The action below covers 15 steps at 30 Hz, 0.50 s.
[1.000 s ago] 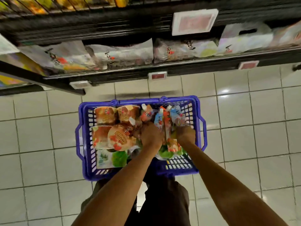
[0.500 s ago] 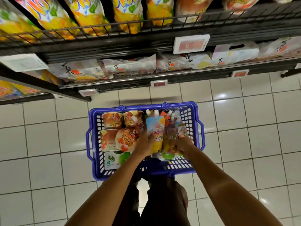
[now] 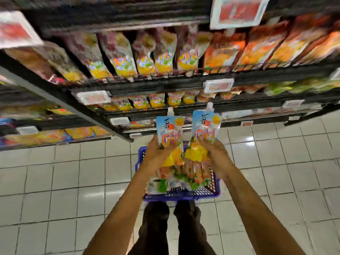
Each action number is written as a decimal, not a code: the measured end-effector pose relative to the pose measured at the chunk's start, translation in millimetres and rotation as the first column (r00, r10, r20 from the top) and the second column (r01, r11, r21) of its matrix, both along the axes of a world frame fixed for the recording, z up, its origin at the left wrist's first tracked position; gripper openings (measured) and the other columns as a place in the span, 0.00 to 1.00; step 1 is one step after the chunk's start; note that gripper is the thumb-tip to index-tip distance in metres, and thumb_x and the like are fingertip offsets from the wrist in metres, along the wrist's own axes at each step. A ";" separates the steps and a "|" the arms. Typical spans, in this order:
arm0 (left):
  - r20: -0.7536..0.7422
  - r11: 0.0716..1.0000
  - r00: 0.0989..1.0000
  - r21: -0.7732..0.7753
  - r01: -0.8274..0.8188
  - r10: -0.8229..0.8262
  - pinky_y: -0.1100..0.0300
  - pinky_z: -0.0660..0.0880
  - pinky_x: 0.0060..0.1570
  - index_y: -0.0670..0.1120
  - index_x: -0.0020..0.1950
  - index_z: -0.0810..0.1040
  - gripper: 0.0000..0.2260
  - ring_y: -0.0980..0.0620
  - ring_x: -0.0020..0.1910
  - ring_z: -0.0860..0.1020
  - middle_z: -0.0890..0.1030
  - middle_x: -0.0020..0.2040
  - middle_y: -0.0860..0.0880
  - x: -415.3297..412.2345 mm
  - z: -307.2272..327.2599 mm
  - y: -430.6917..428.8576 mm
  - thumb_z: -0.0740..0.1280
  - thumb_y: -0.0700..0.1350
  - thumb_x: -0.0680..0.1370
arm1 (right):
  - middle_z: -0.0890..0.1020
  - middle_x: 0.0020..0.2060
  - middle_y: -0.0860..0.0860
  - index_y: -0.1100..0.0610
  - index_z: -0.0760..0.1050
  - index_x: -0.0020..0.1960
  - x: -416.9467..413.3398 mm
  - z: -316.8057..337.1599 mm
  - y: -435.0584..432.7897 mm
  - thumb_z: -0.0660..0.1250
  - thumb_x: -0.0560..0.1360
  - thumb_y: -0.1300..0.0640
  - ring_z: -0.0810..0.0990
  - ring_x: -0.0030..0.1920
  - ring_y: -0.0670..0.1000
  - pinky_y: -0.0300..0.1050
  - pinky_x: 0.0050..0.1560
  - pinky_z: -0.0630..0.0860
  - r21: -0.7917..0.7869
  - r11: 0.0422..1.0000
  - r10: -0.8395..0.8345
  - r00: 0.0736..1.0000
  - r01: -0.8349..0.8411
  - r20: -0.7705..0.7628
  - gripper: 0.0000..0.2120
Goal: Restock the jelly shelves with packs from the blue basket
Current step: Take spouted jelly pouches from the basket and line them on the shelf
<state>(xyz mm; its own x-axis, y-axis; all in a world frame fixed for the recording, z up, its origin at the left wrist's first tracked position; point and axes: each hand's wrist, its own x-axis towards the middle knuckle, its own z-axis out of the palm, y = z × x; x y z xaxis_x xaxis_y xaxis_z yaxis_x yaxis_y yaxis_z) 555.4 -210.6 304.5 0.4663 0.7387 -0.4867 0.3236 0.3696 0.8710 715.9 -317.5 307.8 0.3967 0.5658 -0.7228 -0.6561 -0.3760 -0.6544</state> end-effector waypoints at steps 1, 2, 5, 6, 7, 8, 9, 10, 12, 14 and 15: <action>0.025 0.999 1.000 0.050 0.003 -0.004 0.73 0.76 0.45 0.51 0.58 0.77 0.12 0.66 0.46 0.81 0.82 0.49 0.58 0.9 31.1 3.7 0.70 0.39 0.77 | 0.82 0.57 0.61 0.62 0.76 0.65 -1.1 31.0 5.4 0.73 0.71 0.54 0.81 0.54 0.58 0.59 0.60 0.76 0.032 0.999 0.006 0.999 -0.008 0.054 0.24; 0.049 0.996 0.999 0.089 0.001 -0.005 0.72 0.76 0.42 0.48 0.59 0.78 0.11 0.65 0.45 0.82 0.82 0.47 0.59 0.6 60.4 7.8 0.70 0.39 0.77 | 0.84 0.55 0.59 0.61 0.78 0.63 -1.5 60.8 9.9 0.76 0.67 0.51 0.83 0.51 0.57 0.58 0.57 0.79 0.054 0.998 0.017 0.995 -0.022 0.101 0.27; 0.121 0.984 0.992 0.177 0.015 -0.037 0.69 0.76 0.39 0.49 0.61 0.78 0.12 0.62 0.50 0.82 0.84 0.44 0.62 -4.2 146.8 21.3 0.70 0.43 0.77 | 0.86 0.46 0.55 0.53 0.84 0.54 -0.9 143.1 23.0 0.80 0.59 0.39 0.85 0.44 0.57 0.52 0.46 0.81 0.135 0.982 0.088 0.957 -0.129 0.275 0.28; 0.136 0.977 0.989 0.210 0.029 -0.059 0.71 0.75 0.41 0.53 0.60 0.78 0.12 0.64 0.50 0.82 0.84 0.46 0.64 -6.2 174.0 26.8 0.70 0.45 0.77 | 0.86 0.45 0.54 0.50 0.85 0.50 -0.3 167.6 26.6 0.79 0.60 0.37 0.84 0.44 0.57 0.54 0.47 0.81 0.160 0.974 0.100 0.940 -0.159 0.325 0.24; 0.138 0.967 0.988 0.251 0.038 -0.075 0.73 0.75 0.43 0.54 0.59 0.79 0.11 0.66 0.49 0.81 0.84 0.47 0.64 -8.0 199.4 32.4 0.70 0.46 0.77 | 0.87 0.45 0.53 0.48 0.85 0.48 -0.1 190.4 30.7 0.78 0.61 0.37 0.84 0.44 0.56 0.57 0.50 0.81 0.187 0.968 0.092 0.927 -0.170 0.365 0.21; 0.138 0.954 0.987 0.299 0.034 -0.079 0.74 0.74 0.43 0.53 0.59 0.79 0.11 0.67 0.47 0.81 0.85 0.47 0.63 -9.6 223.1 37.2 0.70 0.45 0.77 | 0.87 0.45 0.53 0.48 0.85 0.47 0.1 212.3 33.8 0.77 0.62 0.39 0.85 0.45 0.55 0.58 0.52 0.81 0.221 0.960 0.072 0.915 -0.171 0.396 0.18; 0.141 0.935 0.987 0.353 0.023 -0.078 0.74 0.74 0.43 0.51 0.59 0.80 0.10 0.68 0.46 0.81 0.85 0.47 0.61 -11.0 244.7 42.1 0.71 0.44 0.77 | 0.87 0.46 0.53 0.48 0.85 0.47 0.4 232.5 37.7 0.76 0.63 0.41 0.85 0.46 0.54 0.59 0.53 0.81 0.254 0.951 0.055 0.902 -0.178 0.427 0.16; 0.150 0.917 0.986 0.398 0.007 -0.073 0.73 0.74 0.44 0.50 0.58 0.80 0.10 0.67 0.45 0.81 0.85 0.47 0.60 -11.1 264.6 46.8 0.71 0.43 0.77 | 0.87 0.46 0.53 0.48 0.85 0.47 0.5 252.1 41.8 0.75 0.64 0.43 0.85 0.46 0.54 0.59 0.53 0.81 0.283 0.941 0.042 0.889 -0.189 0.455 0.15; 0.186 0.891 0.980 0.452 -0.026 -0.065 0.69 0.76 0.47 0.52 0.56 0.81 0.09 0.64 0.48 0.82 0.85 0.48 0.58 -11.7 302.9 53.8 0.71 0.44 0.77 | 0.87 0.47 0.54 0.50 0.85 0.48 1.2 289.9 49.4 0.75 0.65 0.44 0.85 0.48 0.55 0.56 0.53 0.81 0.333 0.918 0.019 0.862 -0.216 0.507 0.15; 0.234 0.859 0.969 0.509 -0.057 -0.075 0.70 0.76 0.48 0.53 0.55 0.81 0.08 0.63 0.50 0.82 0.86 0.49 0.60 -11.5 340.3 58.2 0.71 0.45 0.76 | 0.87 0.48 0.54 0.51 0.85 0.47 1.5 328.2 55.7 0.75 0.64 0.43 0.85 0.49 0.53 0.49 0.49 0.82 0.378 0.891 0.004 0.837 -0.251 0.546 0.17; 0.253 0.836 0.964 0.545 -0.069 -0.086 0.71 0.75 0.46 0.53 0.54 0.82 0.08 0.64 0.49 0.82 0.85 0.49 0.61 -11.4 357.9 60.0 0.71 0.46 0.76 | 0.87 0.47 0.53 0.51 0.86 0.47 1.9 346.2 58.7 0.75 0.63 0.42 0.86 0.47 0.51 0.46 0.46 0.82 0.400 0.878 -0.008 0.827 -0.264 0.563 0.17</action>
<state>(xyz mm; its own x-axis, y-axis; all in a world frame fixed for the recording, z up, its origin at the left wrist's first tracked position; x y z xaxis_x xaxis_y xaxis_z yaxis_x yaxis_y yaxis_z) 544.0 -150.6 662.4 0.5244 0.8413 0.1314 0.0615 -0.1913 0.9796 717.8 -258.7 654.0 0.5375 0.8401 -0.0734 -0.1180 -0.0113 -0.9929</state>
